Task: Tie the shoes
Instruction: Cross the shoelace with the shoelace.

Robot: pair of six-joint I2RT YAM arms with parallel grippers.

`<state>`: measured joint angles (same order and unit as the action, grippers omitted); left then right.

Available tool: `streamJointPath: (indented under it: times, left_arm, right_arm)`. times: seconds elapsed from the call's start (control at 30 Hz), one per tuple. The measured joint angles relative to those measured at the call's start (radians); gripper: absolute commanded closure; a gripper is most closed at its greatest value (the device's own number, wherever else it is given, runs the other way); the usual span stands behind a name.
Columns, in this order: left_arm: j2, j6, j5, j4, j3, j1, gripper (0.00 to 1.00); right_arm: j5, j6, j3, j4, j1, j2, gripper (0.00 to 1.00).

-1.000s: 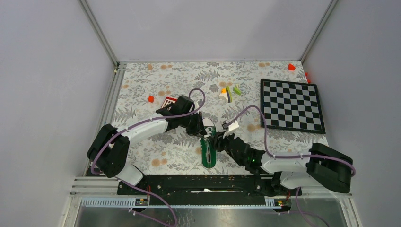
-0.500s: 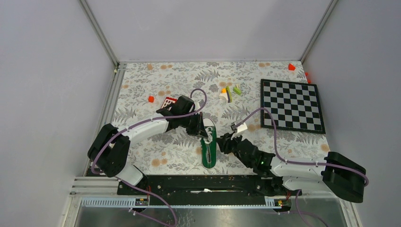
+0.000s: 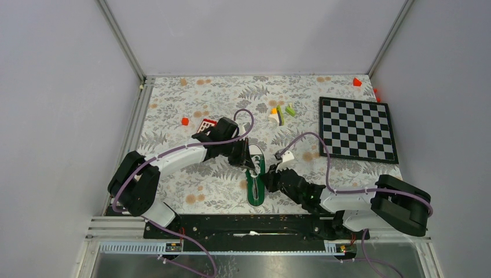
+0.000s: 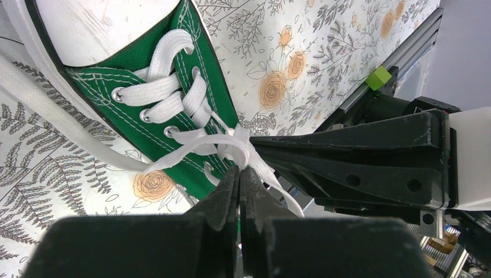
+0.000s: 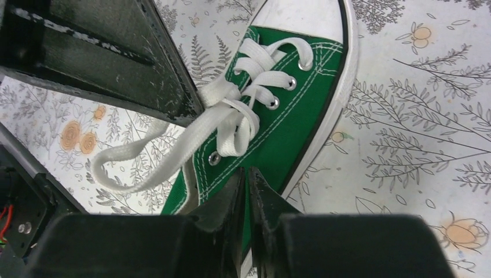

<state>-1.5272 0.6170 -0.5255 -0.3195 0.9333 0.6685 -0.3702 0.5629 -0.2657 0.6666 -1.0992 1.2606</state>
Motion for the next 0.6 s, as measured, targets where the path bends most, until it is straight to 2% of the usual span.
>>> streamJointPath:
  times: [0.37,0.6]
  left_arm:
    - [0.000,0.000,-0.009,0.000,0.000,0.000,1.00]
    - [0.000,0.000,-0.017,0.000,0.000,0.001,1.00]
  right_arm:
    - [0.014,0.003,-0.047,0.027,0.005,0.039,0.89]
    - [0.020,-0.008,-0.104,0.044,0.050,0.117,0.90]
